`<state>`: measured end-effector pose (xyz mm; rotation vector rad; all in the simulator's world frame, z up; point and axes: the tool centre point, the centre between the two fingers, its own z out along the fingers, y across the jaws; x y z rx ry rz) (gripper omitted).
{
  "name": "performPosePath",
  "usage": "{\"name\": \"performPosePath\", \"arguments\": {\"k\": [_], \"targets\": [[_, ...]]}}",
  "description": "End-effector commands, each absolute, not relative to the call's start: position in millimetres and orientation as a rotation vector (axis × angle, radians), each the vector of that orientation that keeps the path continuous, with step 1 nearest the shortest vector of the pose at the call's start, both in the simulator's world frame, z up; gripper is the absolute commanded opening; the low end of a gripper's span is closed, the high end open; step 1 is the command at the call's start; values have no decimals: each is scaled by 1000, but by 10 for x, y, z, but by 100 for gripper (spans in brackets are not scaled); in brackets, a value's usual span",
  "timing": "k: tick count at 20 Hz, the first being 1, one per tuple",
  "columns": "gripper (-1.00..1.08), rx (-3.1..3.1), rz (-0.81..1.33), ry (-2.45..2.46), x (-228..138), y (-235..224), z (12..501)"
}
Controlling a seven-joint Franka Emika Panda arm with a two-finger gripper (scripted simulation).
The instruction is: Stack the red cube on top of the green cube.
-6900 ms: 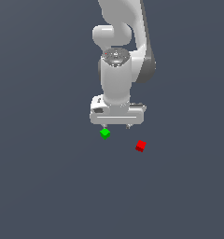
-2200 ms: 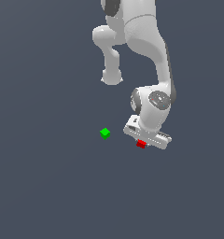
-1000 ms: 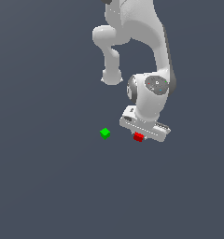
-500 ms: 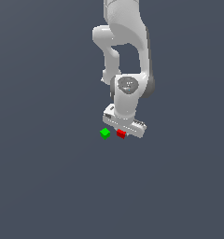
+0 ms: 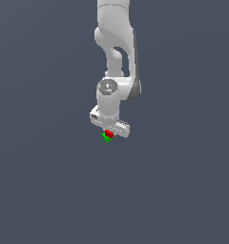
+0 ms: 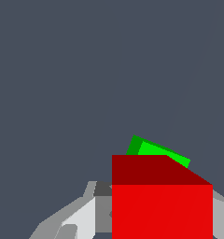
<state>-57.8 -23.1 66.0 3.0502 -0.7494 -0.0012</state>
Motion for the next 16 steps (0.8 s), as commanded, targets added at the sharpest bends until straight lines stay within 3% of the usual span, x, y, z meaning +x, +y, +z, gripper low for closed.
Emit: {"name": "performPosePath", "arguments": {"k": [1, 6, 7, 16], "targets": [[-100, 3051, 1, -747, -612, -327, 634], [-100, 3051, 0, -746, -620, -382, 614], [100, 3051, 0, -746, -620, -382, 614], [100, 3051, 0, -746, -620, -382, 614]]}}
